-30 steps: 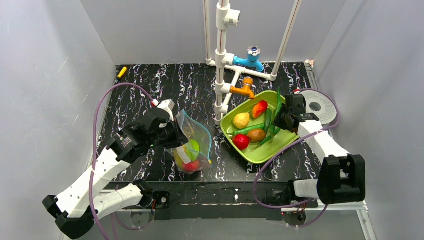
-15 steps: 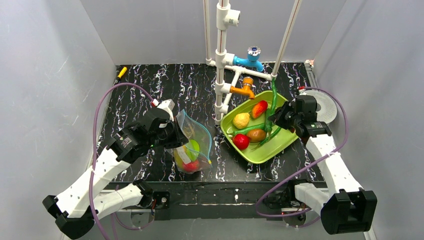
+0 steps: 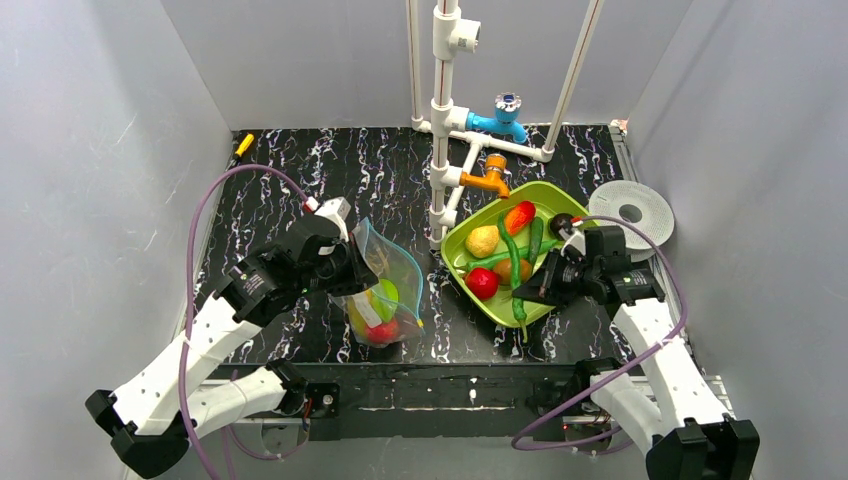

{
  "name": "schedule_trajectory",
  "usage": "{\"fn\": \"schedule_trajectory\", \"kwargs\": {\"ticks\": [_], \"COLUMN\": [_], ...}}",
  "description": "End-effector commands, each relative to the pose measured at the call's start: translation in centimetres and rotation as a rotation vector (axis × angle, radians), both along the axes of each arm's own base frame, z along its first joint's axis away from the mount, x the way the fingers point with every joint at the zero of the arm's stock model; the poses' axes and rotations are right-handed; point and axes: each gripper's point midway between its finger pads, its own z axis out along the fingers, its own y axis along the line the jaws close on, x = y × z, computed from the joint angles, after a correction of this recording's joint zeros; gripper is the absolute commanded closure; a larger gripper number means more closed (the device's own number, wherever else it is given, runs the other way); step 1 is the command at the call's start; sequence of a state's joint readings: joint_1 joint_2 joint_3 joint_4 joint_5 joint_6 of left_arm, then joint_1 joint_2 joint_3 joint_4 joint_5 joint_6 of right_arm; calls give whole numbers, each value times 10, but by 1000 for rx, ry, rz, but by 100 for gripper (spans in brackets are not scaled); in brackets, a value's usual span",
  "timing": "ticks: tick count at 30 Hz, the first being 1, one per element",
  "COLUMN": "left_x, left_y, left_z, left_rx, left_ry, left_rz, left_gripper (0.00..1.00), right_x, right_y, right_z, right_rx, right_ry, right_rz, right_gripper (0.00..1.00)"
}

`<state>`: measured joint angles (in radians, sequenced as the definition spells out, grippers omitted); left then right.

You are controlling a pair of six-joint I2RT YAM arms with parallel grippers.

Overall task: Place the food in the zip-top bag and seal the zipper
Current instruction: Place the fake vegetable in the zipper food storage bag.

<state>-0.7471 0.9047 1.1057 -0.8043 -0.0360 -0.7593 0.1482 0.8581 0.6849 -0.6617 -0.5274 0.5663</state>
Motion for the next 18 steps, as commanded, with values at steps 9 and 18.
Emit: {"fn": "schedule_trajectory", "kwargs": {"ticks": [9, 18], "left_x": [11, 11], "left_y": [1, 5], "left_z": [0, 0], "left_rx": [31, 58], "left_ry": [-36, -39], "left_rz": [4, 5], "left_gripper": [100, 100], "right_x": [-93, -107], "right_y": [44, 76], "right_z": [37, 96], "right_rx": [-6, -119], "right_ry": [34, -157], "right_rz": [461, 689], "right_gripper": [99, 99]}}
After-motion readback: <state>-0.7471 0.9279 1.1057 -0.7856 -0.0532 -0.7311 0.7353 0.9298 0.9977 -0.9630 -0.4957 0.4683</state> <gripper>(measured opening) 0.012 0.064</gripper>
